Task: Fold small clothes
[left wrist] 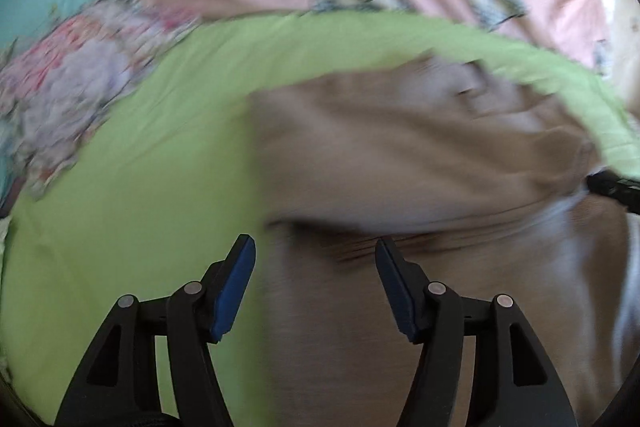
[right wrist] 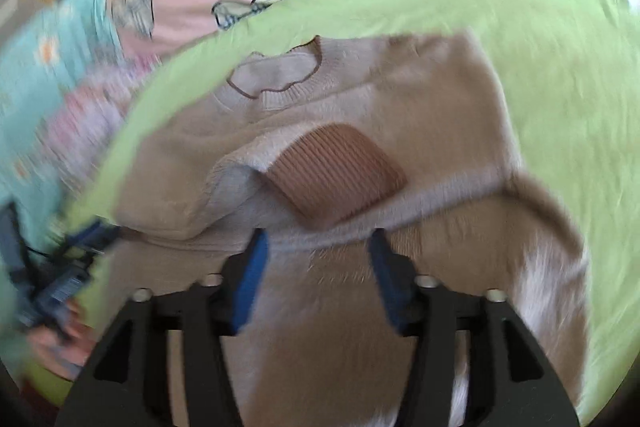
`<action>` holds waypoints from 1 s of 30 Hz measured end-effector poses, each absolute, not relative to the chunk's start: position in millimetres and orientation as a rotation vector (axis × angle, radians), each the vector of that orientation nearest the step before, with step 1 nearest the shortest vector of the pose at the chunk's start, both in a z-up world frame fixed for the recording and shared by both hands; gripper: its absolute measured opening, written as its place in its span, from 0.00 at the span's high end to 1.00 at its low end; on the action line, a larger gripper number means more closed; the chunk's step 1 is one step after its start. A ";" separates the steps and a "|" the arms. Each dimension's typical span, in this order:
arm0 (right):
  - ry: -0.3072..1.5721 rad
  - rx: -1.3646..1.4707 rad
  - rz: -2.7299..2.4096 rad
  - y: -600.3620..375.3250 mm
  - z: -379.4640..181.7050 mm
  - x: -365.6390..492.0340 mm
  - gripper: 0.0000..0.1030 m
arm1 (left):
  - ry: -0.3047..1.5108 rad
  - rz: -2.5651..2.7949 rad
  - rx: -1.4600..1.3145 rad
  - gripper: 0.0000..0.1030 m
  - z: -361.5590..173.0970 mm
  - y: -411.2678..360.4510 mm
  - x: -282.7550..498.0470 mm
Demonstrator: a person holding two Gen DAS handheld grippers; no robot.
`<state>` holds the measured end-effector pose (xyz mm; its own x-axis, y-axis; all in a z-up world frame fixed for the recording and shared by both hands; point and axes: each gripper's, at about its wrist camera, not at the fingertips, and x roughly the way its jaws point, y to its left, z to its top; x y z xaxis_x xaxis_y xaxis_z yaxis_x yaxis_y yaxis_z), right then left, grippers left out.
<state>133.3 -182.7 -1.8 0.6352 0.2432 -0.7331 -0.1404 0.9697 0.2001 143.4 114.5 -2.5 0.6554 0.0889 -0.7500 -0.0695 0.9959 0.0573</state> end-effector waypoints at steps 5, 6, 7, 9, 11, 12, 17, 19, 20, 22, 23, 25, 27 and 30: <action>0.842 -0.022 0.205 -162.4 -9.0 159.8 0.44 | 0.907 0.137 -0.051 0.38 -21.7 141.0 168.9; 0.830 -0.039 0.191 -163.4 -8.1 164.8 0.69 | 0.906 0.148 -0.073 0.40 -21.0 144.7 174.7; 0.831 -0.043 0.181 -166.7 -5.2 169.5 0.92 | 0.904 0.163 -0.077 0.43 -19.9 143.9 180.6; 0.779 -0.026 0.162 -178.4 12.1 169.3 0.92 | 0.900 0.182 -0.103 0.54 -14.7 147.0 187.7; 0.649 -0.025 0.124 -196.0 45.8 155.4 0.92 | 0.894 0.164 -0.146 0.54 -12.3 148.3 188.6; 0.599 -0.036 0.097 -202.4 56.2 148.5 0.92 | 0.896 0.154 -0.149 0.54 -13.7 145.8 188.2; 0.596 -0.185 0.036 -218.7 40.7 147.1 0.92 | 0.896 0.183 -0.116 0.66 -18.4 126.1 180.7; 0.658 -0.219 0.045 -218.8 16.4 152.9 0.92 | 0.893 0.185 -0.156 0.66 -17.5 130.2 178.9; 0.673 -0.231 0.053 -218.1 8.7 153.1 0.92 | 0.893 0.186 -0.183 0.66 -17.7 134.9 177.8; 0.677 -0.245 0.063 -215.8 0.7 152.0 0.91 | 0.900 0.182 -0.227 0.66 -19.4 142.6 176.7; 0.690 -0.246 0.067 -216.4 -1.6 151.7 0.89 | 0.902 0.175 -0.250 0.66 -20.1 146.0 176.6; 0.702 -0.231 0.056 -218.0 -2.8 149.0 0.85 | 0.900 0.168 -0.283 0.66 -20.6 150.4 176.3; 0.723 -0.214 0.052 -227.5 -4.4 148.5 0.85 | 0.895 0.169 -0.309 0.66 -20.8 153.1 175.6; 0.722 -0.204 0.039 -235.8 -2.3 143.2 0.84 | 0.893 0.172 -0.326 0.66 -21.1 153.4 174.7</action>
<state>143.2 -235.8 -2.3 0.7504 -0.0350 -0.6600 -0.1052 0.9795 -0.1716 174.7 153.4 -21.1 0.6180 0.0120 -0.7861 -0.2812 0.9371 -0.2067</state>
